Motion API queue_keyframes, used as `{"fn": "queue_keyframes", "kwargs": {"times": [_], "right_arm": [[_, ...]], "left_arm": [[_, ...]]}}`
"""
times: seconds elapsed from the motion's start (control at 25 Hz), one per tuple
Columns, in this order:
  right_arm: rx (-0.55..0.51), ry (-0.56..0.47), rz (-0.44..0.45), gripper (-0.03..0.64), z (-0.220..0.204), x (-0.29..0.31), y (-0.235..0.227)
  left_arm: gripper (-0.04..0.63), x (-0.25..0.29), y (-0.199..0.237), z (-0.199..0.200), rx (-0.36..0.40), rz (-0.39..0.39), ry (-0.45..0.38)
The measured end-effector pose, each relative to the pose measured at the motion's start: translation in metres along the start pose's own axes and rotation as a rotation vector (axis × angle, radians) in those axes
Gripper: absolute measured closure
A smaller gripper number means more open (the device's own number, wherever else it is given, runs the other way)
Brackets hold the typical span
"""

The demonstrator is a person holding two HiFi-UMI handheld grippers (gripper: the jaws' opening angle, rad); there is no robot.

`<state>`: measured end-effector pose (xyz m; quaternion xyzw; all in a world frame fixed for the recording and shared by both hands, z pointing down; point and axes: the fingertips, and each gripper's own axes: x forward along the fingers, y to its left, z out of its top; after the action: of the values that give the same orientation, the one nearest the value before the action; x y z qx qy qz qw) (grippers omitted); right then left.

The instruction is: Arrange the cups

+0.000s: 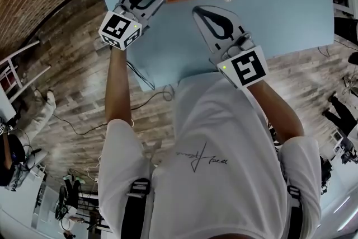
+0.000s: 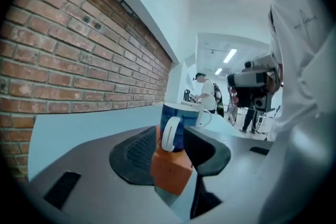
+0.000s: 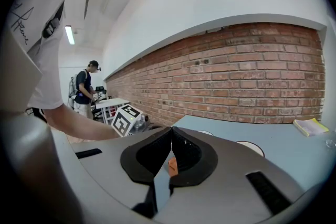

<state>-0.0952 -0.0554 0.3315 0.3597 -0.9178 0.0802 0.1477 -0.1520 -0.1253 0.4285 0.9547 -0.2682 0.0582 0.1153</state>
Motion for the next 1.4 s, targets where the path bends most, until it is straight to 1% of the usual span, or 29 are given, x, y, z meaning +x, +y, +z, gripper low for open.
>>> {"fn": "queue_keyframes", "kwargs": {"times": [0.08,0.24,0.32,0.4,0.48,0.56,0.68,0.96,1.04,1.08,1.12,1.28,1.4], "right_arm": [[0.001,0.014,0.001,0.594,-0.003,0.001,-0.002],[0.003,0.021,-0.001,0.594,-0.005,0.003,-0.007],[0.007,0.026,0.001,0.594,-0.007,0.004,-0.008],[0.013,0.034,0.002,0.594,-0.009,0.005,-0.009],[0.014,0.038,0.002,0.594,-0.01,0.006,-0.01],[0.008,0.03,0.006,0.594,-0.01,0.007,-0.011],[0.005,0.034,0.011,0.594,-0.012,0.007,-0.012],[0.017,0.053,0.017,0.594,-0.017,0.011,-0.012],[0.021,0.062,0.02,0.594,-0.019,0.013,-0.011],[0.024,0.065,0.021,0.594,-0.019,0.015,-0.01],[0.027,0.068,0.023,0.594,-0.019,0.016,-0.009],[0.038,0.075,0.023,0.594,-0.02,0.02,-0.008],[0.02,0.064,0.026,0.594,-0.022,0.016,-0.01]], "left_arm": [[0.453,0.005,-0.003,-0.004,0.027,-0.024,0.025],[0.453,0.008,-0.001,0.001,-0.023,-0.064,-0.015],[0.453,0.01,-0.002,0.001,-0.022,-0.084,-0.016],[0.453,0.013,-0.005,-0.002,0.005,-0.109,0.007],[0.453,0.017,-0.009,-0.007,0.061,-0.129,0.05],[0.453,0.02,-0.011,-0.007,0.087,-0.144,0.06],[0.453,0.022,-0.009,-0.003,0.078,-0.146,0.035],[0.458,0.023,-0.009,-0.001,0.077,-0.17,0.007],[0.473,0.023,-0.01,-0.002,0.08,-0.166,-0.002],[0.503,0.023,-0.009,-0.002,0.086,-0.161,-0.003],[0.511,0.022,-0.009,-0.002,0.093,-0.156,-0.003],[0.522,0.022,-0.01,-0.003,0.119,-0.141,-0.005],[0.534,0.025,-0.019,-0.003,0.123,-0.132,-0.008]]}}
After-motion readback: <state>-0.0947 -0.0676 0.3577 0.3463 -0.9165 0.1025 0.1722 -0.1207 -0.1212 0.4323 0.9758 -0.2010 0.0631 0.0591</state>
